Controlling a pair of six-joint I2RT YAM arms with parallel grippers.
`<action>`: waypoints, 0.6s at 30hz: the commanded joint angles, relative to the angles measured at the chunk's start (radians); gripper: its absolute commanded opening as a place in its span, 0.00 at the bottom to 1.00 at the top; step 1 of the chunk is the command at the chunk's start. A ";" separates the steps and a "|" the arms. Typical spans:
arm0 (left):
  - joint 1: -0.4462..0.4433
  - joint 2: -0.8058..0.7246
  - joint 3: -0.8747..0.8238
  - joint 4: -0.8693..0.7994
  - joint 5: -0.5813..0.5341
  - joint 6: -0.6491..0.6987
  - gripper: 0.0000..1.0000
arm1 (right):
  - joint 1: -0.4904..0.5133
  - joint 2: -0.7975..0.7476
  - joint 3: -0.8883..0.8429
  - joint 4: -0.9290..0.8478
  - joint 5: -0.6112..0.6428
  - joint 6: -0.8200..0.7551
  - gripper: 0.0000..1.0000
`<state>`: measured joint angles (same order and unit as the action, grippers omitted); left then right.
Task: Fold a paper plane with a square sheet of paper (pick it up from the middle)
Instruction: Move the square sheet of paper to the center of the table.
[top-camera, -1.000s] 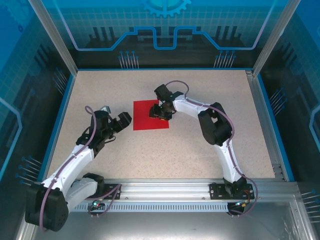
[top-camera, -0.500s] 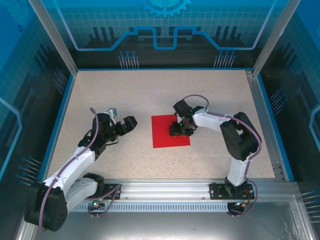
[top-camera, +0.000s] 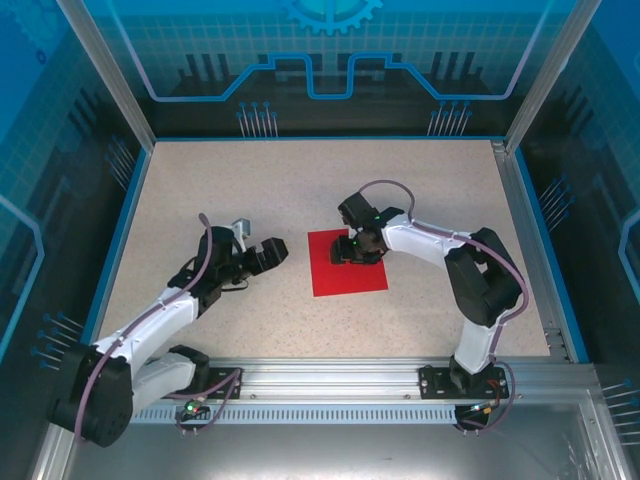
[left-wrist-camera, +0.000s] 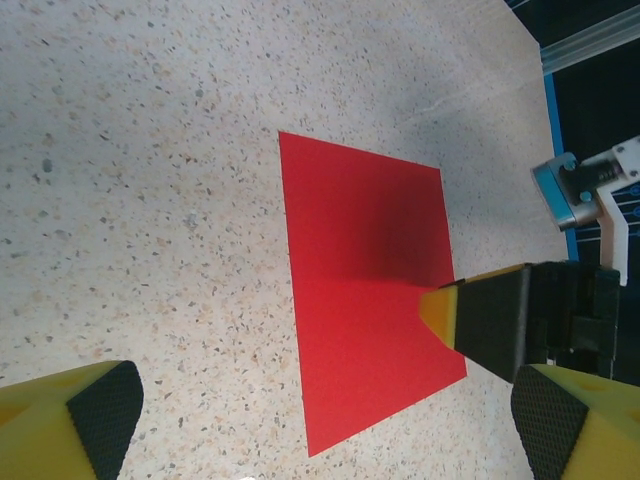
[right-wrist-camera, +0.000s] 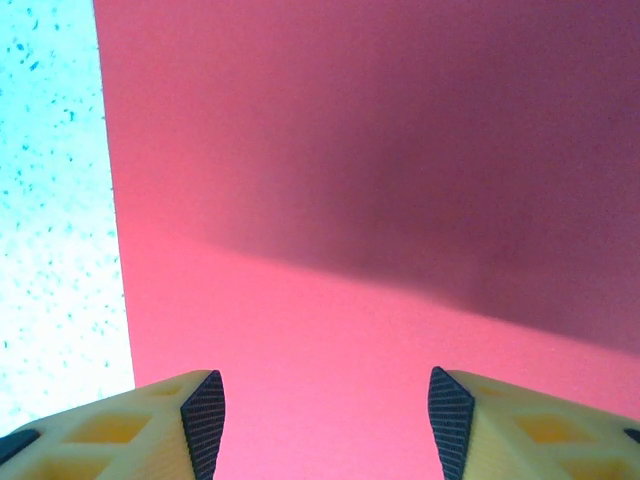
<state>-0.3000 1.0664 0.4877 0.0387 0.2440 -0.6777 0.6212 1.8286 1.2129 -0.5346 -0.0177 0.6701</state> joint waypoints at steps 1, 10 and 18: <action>-0.015 0.021 -0.003 0.042 0.036 0.011 0.99 | 0.004 0.054 0.012 -0.016 0.038 0.100 0.58; -0.044 0.087 0.017 0.082 0.054 0.006 0.99 | 0.024 0.063 -0.090 0.028 0.055 0.291 0.57; -0.070 0.160 0.049 0.107 0.056 -0.005 0.99 | 0.049 -0.010 -0.069 0.032 0.086 0.285 0.59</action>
<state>-0.3561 1.2102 0.4969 0.1112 0.2714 -0.6796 0.6453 1.8545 1.1492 -0.4606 0.0475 0.9432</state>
